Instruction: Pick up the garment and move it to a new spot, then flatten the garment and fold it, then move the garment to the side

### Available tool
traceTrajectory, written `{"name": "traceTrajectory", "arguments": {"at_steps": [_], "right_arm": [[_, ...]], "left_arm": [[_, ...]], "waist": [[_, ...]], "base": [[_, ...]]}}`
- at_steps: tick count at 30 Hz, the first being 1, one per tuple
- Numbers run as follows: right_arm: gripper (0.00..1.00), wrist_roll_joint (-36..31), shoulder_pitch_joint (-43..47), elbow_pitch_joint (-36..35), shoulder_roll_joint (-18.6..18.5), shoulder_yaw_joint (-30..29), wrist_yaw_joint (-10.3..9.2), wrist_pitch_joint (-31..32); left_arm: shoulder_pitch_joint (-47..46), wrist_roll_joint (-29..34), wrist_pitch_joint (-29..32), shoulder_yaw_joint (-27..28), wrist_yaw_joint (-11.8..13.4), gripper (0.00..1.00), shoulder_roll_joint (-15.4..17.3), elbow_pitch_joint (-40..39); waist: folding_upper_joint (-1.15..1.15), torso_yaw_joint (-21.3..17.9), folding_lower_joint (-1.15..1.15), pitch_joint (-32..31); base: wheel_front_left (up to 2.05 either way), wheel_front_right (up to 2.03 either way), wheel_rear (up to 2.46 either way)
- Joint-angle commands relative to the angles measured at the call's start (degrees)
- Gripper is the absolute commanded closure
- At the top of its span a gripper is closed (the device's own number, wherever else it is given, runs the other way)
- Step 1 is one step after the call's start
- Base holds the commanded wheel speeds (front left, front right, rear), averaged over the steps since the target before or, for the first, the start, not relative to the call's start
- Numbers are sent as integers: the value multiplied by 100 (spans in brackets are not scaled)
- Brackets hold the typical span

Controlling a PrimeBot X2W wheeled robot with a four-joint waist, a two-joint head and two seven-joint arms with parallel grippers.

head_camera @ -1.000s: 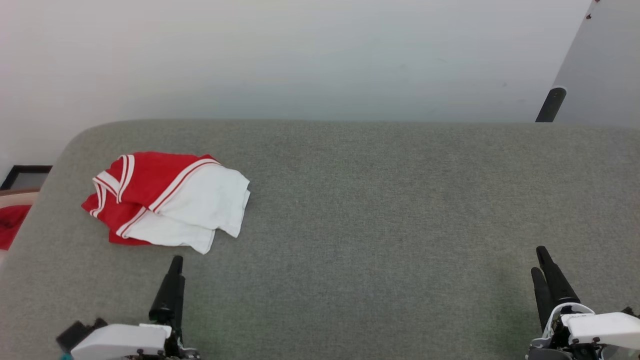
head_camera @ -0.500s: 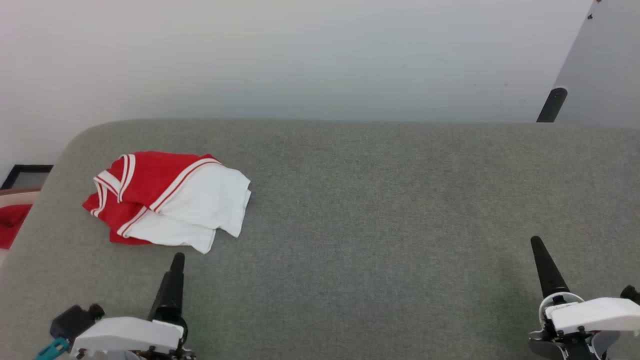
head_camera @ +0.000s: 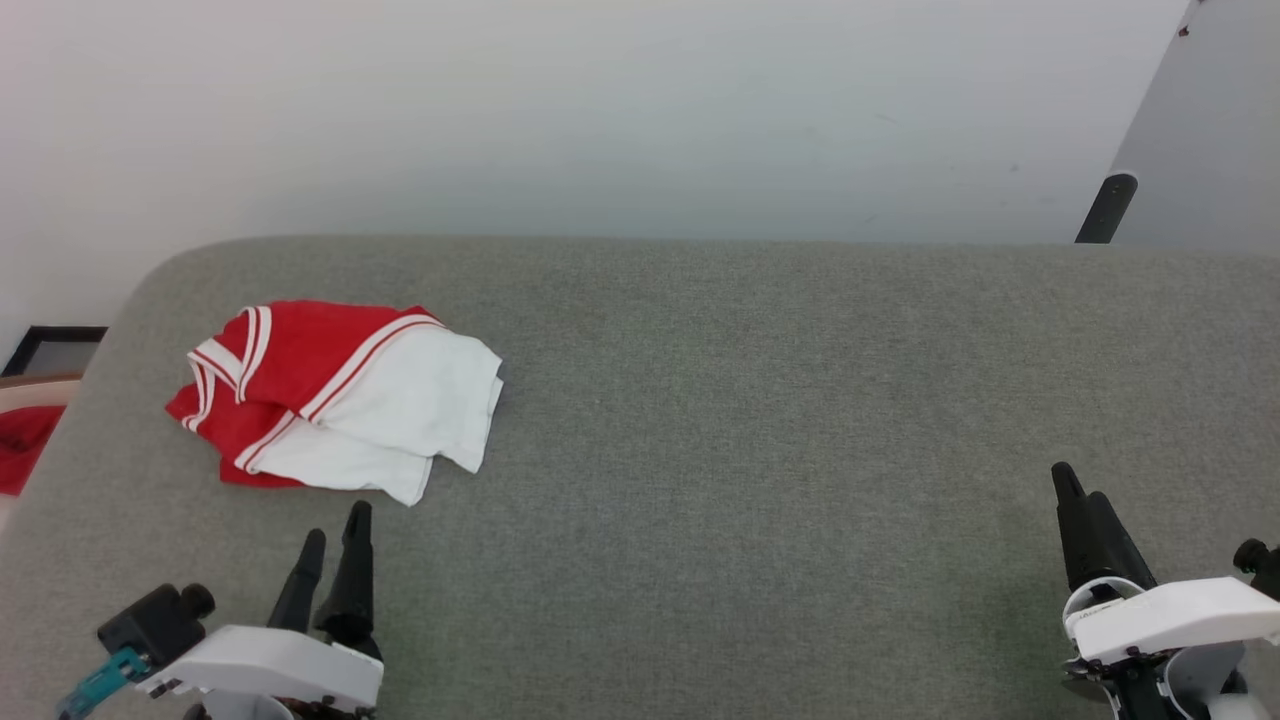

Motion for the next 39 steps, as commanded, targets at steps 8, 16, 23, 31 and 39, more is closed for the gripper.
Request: {"name": "traceTrajectory", "arguments": {"at_steps": [8,16,23,31,39], "right_arm": [[0,-1086,-155,-102,-15,-24,3,-122],[0,-1705,-131,-130,-11,-61,3,-216],[0,-2213,-113,-163,1,-70,3,-308],[0,-2647,-70,-167,-19,-58,4,-437],[0,-3066,-88,-155,-8,-100,4,-572]], "left_arm": [[-31,907,-188,-35,28,0,97,-87],[-10,1449,-305,-65,14,0,112,-109],[28,1944,-413,-113,-7,0,140,-82],[53,2443,-534,-134,-10,0,142,-64],[72,2871,-644,-117,-20,0,154,6]], "waist": [[0,-4,0,1],[0,-6,0,-10],[0,-17,0,-26],[0,-24,0,-29],[0,-18,0,-18]], "base": [[0,0,0],[0,0,0],[0,0,0],[0,0,0],[0,0,0]]}}
